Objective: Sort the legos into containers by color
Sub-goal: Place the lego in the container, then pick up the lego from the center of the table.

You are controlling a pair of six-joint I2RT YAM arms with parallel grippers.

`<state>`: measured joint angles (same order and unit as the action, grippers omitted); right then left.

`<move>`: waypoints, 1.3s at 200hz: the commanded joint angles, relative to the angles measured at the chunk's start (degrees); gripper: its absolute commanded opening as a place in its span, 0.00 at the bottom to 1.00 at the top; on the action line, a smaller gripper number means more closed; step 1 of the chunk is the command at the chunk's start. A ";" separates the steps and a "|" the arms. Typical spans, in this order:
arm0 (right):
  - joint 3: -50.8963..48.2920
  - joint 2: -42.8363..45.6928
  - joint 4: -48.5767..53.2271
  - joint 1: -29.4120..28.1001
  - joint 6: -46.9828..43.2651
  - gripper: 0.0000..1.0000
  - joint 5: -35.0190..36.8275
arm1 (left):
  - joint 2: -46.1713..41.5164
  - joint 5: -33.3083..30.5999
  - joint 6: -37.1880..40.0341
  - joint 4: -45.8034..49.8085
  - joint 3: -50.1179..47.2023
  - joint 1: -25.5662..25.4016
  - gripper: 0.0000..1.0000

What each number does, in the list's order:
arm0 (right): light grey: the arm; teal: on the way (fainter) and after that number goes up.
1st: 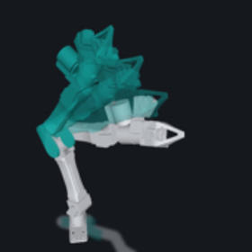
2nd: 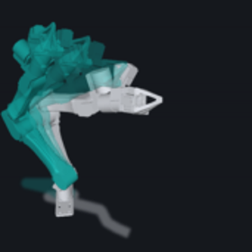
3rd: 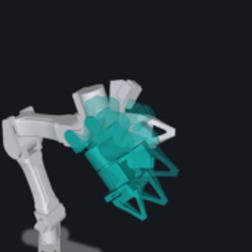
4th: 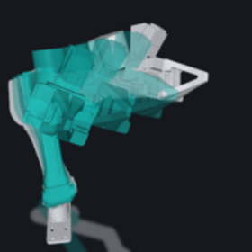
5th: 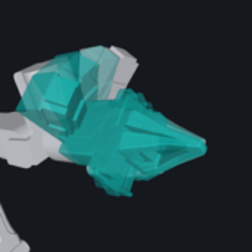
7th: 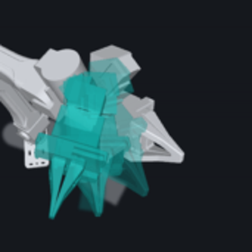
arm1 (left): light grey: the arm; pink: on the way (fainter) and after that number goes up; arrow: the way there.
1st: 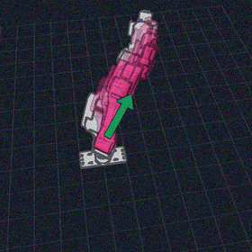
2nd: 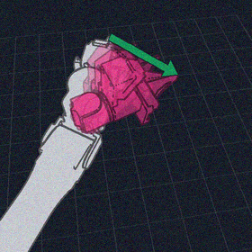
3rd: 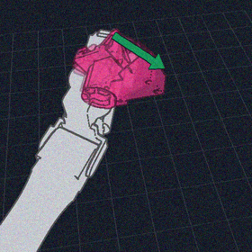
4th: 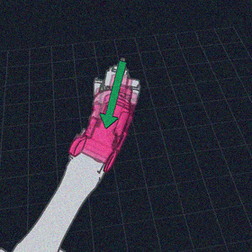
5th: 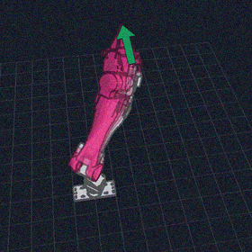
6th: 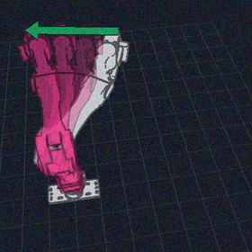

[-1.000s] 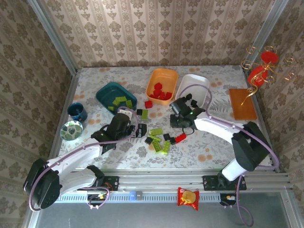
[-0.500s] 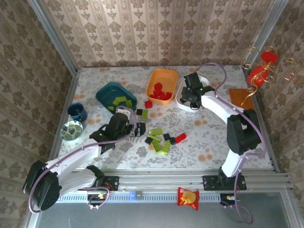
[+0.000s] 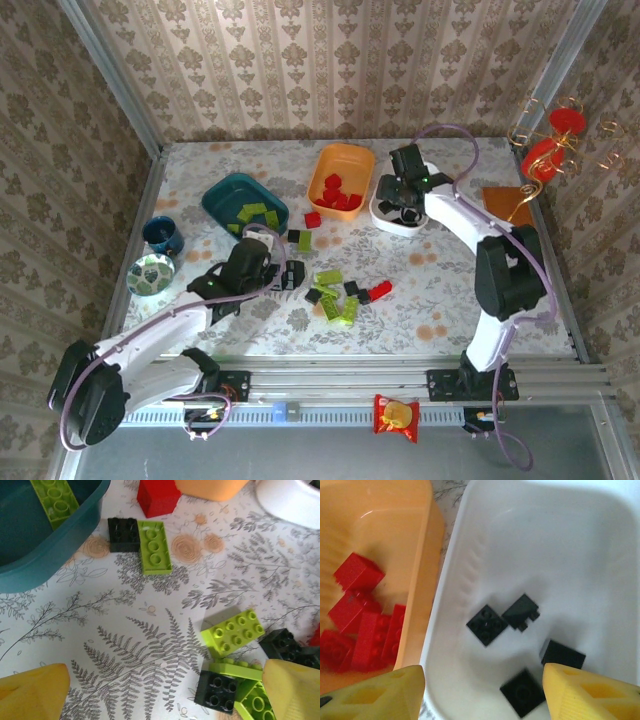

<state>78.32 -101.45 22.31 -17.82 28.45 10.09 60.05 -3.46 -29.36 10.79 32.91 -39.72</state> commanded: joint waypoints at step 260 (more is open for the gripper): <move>-15.40 23.14 -0.33 -3.36 0.90 0.67 -0.68 | 48.86 -13.28 9.86 -2.88 27.53 -3.25 0.36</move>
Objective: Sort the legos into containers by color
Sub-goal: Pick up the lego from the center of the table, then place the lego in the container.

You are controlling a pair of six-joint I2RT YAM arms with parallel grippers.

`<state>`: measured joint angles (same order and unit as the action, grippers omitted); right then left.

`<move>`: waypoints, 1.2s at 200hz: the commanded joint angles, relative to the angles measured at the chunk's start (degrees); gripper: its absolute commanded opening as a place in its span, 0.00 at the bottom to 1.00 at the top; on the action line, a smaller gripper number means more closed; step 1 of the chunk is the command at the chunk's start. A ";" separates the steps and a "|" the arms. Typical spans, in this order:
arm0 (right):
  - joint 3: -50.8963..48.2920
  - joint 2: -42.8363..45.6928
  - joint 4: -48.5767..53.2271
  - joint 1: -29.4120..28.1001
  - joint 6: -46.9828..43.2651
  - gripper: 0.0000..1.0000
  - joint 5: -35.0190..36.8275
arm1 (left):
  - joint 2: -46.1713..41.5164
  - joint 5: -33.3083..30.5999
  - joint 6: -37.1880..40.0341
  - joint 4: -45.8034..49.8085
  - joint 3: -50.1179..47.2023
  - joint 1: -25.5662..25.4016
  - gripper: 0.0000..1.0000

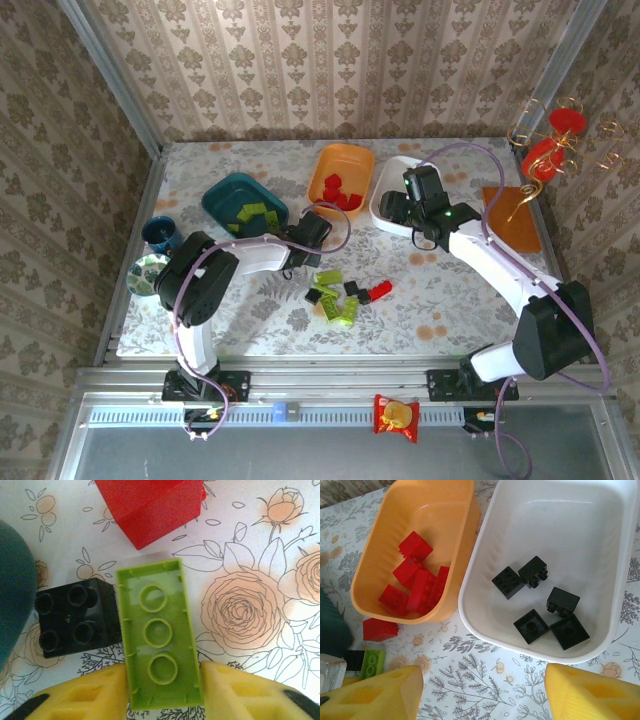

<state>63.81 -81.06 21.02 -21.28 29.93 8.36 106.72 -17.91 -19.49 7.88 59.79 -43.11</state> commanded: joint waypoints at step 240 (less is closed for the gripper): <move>-5.98 6.55 3.87 -0.03 0.79 0.70 -8.85 | -16.62 8.65 -6.28 1.79 3.66 24.00 0.77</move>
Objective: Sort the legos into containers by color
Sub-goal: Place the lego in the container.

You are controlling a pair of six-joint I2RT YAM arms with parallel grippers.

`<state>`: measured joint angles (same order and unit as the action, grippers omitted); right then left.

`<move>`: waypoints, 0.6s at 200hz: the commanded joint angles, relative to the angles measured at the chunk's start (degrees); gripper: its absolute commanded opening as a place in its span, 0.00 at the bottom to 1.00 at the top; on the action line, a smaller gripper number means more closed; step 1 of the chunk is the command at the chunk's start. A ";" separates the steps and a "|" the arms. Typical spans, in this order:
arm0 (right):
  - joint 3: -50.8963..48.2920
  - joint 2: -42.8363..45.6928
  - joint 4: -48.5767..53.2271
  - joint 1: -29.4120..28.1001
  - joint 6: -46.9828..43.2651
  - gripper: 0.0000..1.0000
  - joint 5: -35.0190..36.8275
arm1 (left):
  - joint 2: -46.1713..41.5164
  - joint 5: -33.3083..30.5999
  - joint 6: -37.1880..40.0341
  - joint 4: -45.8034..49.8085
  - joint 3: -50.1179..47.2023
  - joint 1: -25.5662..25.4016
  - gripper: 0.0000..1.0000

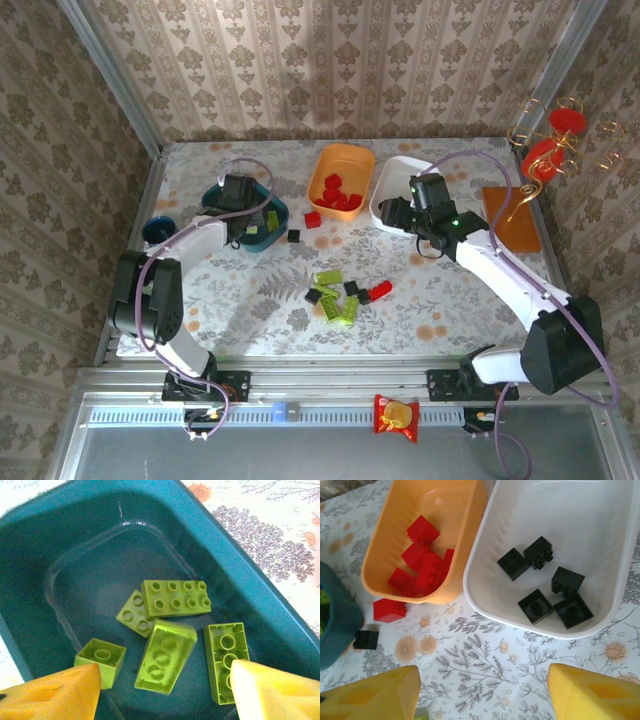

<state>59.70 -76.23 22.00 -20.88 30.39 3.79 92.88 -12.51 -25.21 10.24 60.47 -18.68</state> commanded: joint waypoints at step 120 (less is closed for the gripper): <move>-16.40 0.39 7.00 -9.18 17.78 0.70 -7.39 | -24.11 4.49 -0.09 -1.25 -14.88 -18.76 0.98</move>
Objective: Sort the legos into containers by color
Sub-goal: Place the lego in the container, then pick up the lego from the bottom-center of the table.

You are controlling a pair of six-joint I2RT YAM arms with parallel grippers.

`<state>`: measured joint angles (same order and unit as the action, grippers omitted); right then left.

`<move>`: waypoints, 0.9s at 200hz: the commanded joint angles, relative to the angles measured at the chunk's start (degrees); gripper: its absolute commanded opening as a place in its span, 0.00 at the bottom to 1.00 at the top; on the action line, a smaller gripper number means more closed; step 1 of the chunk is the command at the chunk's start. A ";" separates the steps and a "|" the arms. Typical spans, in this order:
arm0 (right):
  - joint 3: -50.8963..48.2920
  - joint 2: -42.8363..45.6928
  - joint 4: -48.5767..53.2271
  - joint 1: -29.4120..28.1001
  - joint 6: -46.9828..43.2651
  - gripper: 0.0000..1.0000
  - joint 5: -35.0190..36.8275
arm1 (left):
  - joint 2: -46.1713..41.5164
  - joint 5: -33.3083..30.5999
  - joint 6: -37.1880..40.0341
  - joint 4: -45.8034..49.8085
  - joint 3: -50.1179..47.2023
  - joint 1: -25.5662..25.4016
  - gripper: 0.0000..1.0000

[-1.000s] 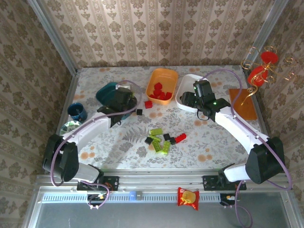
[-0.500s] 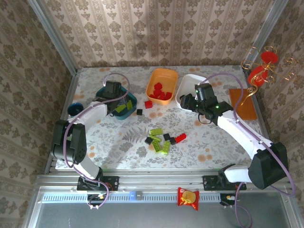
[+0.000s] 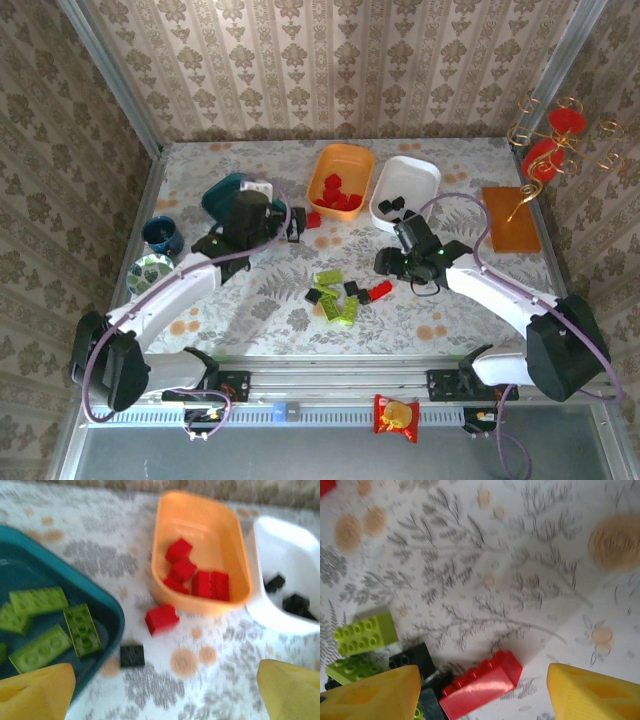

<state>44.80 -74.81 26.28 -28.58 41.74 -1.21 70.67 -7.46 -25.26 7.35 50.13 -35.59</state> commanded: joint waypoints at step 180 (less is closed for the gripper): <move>-0.73 -10.22 -2.11 1.21 12.28 0.29 -4.30 | -4.80 -0.89 -0.89 3.54 -11.63 -5.66 1.00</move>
<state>43.29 -86.70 22.44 -28.60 55.42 -6.50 67.26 -7.33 -26.59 9.19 38.48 -40.91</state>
